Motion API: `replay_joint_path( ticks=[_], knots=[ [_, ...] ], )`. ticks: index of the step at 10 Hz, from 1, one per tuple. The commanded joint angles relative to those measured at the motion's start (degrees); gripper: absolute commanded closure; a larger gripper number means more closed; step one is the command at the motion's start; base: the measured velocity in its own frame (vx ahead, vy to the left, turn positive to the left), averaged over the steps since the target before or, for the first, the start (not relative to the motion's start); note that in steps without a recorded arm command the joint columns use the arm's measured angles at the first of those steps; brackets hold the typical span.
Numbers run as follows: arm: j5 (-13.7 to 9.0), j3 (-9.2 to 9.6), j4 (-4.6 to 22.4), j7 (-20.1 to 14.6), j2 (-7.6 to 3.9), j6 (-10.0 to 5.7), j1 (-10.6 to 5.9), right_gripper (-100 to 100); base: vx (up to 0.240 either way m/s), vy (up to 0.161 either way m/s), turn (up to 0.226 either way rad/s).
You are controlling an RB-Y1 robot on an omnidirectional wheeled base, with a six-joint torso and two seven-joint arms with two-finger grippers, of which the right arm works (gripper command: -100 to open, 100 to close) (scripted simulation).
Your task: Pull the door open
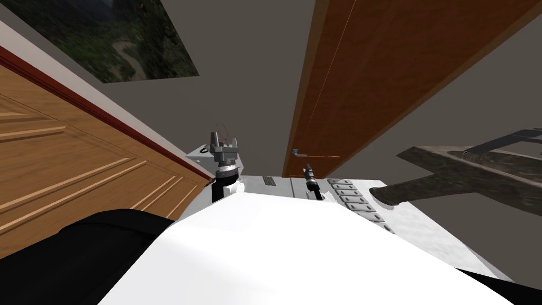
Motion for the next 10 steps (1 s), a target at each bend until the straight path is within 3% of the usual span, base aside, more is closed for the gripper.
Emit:
replay_joint_path(
  ticks=[1, 5, 7, 8, 10],
  knots=[
    [0.14, -0.02, 1.81, -0.58, -0.3, -0.17, -0.63, -100, 0.07, -0.012, 0.051],
    [0.56, -0.23, 8.99, -1.83, -0.85, -1.54, -3.27, -100, 0.106, -0.017, 0.086],
    [0.64, -0.26, 10.31, -2.06, -0.94, -1.79, -3.76, -100, 0.069, -0.019, 0.034],
    [0.62, -0.22, 9.4, -2.0, -0.91, -1.44, -3.43, -100, 0.024, -0.008, 0.008],
    [-0.6, -2.75, 10.93, -1.23, -1.54, -1.82, -3.71, -100, 0.008, -0.023, 0.319]
  ],
)
